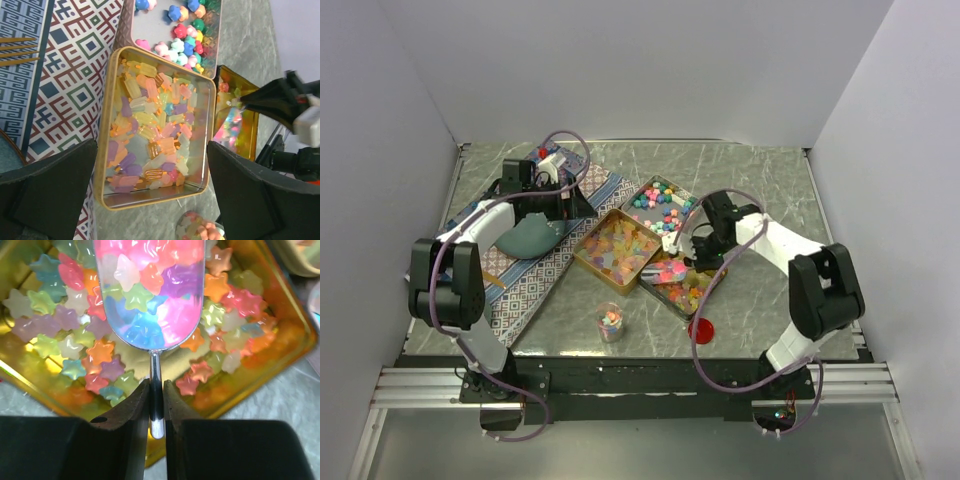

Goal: Pack the candies
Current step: Scoop the fake candies from the storage box, then place the fake candies in the packing bottle.

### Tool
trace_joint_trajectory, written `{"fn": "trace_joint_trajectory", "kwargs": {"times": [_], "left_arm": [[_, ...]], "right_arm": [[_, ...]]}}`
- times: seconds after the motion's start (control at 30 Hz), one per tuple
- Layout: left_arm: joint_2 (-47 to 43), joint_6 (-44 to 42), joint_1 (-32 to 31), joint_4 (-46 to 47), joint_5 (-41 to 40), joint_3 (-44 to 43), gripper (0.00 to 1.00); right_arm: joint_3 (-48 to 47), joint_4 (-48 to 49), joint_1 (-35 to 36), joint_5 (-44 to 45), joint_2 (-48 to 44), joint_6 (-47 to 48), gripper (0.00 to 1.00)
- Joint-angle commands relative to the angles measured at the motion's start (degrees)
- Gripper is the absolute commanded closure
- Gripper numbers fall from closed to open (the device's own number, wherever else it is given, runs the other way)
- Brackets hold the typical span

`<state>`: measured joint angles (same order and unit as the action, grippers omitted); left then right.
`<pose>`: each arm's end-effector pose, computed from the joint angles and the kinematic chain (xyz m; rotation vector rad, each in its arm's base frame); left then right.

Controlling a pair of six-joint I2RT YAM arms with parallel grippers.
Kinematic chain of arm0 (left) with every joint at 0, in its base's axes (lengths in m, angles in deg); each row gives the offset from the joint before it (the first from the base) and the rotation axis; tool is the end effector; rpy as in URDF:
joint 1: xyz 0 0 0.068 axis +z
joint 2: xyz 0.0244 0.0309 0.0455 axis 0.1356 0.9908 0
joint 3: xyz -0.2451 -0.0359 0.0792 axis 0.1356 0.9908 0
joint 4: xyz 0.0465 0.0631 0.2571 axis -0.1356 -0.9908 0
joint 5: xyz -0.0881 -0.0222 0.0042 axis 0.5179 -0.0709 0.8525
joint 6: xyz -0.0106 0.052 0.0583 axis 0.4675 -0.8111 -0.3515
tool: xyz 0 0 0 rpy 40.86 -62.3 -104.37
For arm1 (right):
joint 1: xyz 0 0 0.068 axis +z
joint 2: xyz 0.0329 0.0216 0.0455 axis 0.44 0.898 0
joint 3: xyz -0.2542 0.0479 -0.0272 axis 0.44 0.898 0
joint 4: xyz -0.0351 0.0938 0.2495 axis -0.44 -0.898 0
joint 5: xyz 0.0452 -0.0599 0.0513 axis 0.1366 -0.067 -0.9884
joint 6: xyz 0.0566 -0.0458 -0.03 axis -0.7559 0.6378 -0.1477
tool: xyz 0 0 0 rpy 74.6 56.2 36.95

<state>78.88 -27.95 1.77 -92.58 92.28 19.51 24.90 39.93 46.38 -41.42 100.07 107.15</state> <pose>0.3837 -0.0881 0.2050 0.2196 2.2720 -1.0876 0.2845 0.1383 0.1504 -2.0523 1.7197 0.4270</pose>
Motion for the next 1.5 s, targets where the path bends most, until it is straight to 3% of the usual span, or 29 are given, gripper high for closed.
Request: {"fn": "trace_joint_trajectory", "kwargs": {"times": [0.0, 0.33, 0.63, 1.07, 1.33, 1.47], "left_arm": [[0.4, -3.7, 0.1, -1.0, -0.9, -2.5, 0.02], [-1.9, -7.1, 0.2, -2.1, -3.2, -0.3, 0.02], [-5.6, -9.1, 0.2, -3.5, -4.4, 2.5, 0.02], [-9.4, -8.6, 0.5, -2.0, -4.5, 1.4, 0.02], [-14.8, -6.7, 2.2, -1.4, -6.2, 2.8, 0.01], [-16.6, -3.8, 2.3, -0.5, -16.0, 4.1, 0.01]], "right_arm": [[-0.1, 1.3, -1.8, -6.0, -7.1, -0.7, 1.0], [6.6, 1.6, -3.7, -5.9, -12.6, 0.5, 1.0], [12.7, 8.6, -4.4, -8.3, -16.6, -2.9, 1.0], [14.3, 11.2, -4.3, -11.0, -29.1, -17.2, 1.0], [5.2, 2.5, -0.8, -6.7, -31.0, -15.1, 1.0], [0.6, -3.0, 3.7, -3.9, -31.2, -14.5, 1.0]]}}
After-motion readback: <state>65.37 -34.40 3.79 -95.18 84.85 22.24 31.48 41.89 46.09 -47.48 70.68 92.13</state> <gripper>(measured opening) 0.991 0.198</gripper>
